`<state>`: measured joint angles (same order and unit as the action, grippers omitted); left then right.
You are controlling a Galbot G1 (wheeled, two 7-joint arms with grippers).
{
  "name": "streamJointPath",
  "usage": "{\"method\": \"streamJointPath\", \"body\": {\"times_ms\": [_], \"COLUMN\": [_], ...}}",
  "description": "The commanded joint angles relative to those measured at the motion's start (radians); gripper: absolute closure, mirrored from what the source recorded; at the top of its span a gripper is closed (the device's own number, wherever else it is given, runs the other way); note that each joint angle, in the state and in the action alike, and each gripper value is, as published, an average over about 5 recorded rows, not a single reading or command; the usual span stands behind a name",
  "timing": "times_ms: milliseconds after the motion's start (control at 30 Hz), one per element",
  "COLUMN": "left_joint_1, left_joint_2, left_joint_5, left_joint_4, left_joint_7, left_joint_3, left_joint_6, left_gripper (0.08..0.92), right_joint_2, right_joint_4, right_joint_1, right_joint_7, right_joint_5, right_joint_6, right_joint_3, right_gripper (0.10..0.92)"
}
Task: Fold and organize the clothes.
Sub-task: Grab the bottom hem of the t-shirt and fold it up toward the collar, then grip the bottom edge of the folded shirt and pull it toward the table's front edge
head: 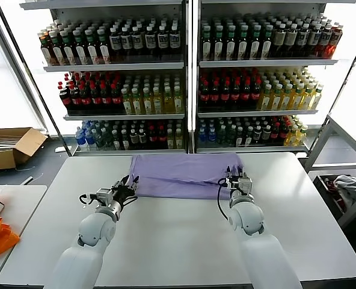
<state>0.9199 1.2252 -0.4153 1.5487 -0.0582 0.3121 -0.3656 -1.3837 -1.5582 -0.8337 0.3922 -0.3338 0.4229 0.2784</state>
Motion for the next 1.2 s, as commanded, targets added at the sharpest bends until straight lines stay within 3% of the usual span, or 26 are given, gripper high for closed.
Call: {"method": "streamJointPath", "body": {"times_ms": [33,200,367,1200], "left_joint_1": [0.064,0.107,0.126,0.056], "left_joint_2": [-0.007,-0.002,0.000,-0.016], "left_joint_5": [0.023,0.047,0.061,0.063], "left_joint_4": [0.087,0.145,0.165,0.050], "left_joint_7": [-0.006,-0.005,-0.007,-0.013], "left_joint_3": [0.015,0.020,0.021,0.000], "left_joint_6": [-0.030,-0.045,-0.052,-0.073], "left_gripper": [0.453,0.314,0.195,0.177], "right_joint_2": [0.005,0.032,0.048,0.047], "right_joint_4": [-0.093,-0.173,-0.236,-0.122], "right_joint_1": [-0.045,-0.151,-0.242,-0.204], "right_joint_7": [0.035,0.043,0.046,0.051], "right_joint_5": [-0.034,-0.002,0.004,-0.009], "right_joint_6": [0.023,0.046,0.070,0.078], "right_joint_3": [0.006,0.028,0.047,0.066], "right_gripper": [0.370,0.237,0.204,0.203]}}
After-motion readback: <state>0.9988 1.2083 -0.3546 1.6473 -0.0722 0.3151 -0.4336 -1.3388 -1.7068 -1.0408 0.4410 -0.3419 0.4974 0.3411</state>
